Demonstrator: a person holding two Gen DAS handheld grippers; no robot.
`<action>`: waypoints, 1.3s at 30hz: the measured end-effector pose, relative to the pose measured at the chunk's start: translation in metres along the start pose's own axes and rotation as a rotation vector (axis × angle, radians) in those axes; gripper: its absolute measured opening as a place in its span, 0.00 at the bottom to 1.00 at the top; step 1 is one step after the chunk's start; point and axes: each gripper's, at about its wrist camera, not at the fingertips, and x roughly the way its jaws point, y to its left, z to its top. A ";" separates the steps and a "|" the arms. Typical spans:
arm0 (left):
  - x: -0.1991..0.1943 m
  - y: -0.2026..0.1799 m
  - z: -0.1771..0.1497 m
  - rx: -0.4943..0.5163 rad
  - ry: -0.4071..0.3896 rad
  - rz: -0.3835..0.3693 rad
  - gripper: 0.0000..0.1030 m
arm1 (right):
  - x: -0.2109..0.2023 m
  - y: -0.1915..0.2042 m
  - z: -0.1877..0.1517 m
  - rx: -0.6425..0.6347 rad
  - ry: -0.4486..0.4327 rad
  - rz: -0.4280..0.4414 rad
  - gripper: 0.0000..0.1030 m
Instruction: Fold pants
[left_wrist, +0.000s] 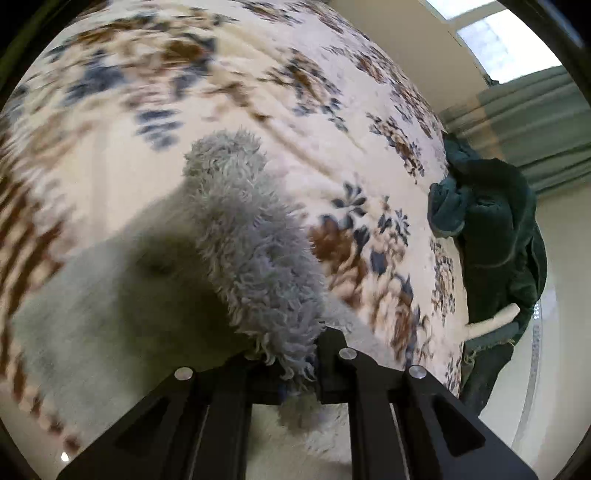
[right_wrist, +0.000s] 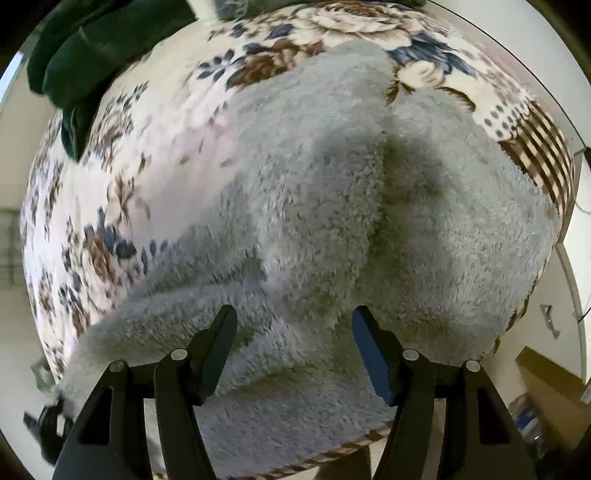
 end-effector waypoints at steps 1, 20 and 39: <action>-0.013 0.013 -0.008 -0.031 0.006 -0.001 0.07 | 0.000 -0.001 -0.004 -0.006 0.006 0.002 0.65; -0.059 0.037 -0.091 -0.016 0.032 0.245 0.92 | 0.022 0.035 0.082 -0.144 -0.122 -0.088 0.68; -0.001 0.004 -0.128 0.086 0.167 0.295 0.92 | -0.010 -0.191 0.032 0.411 0.016 -0.154 0.16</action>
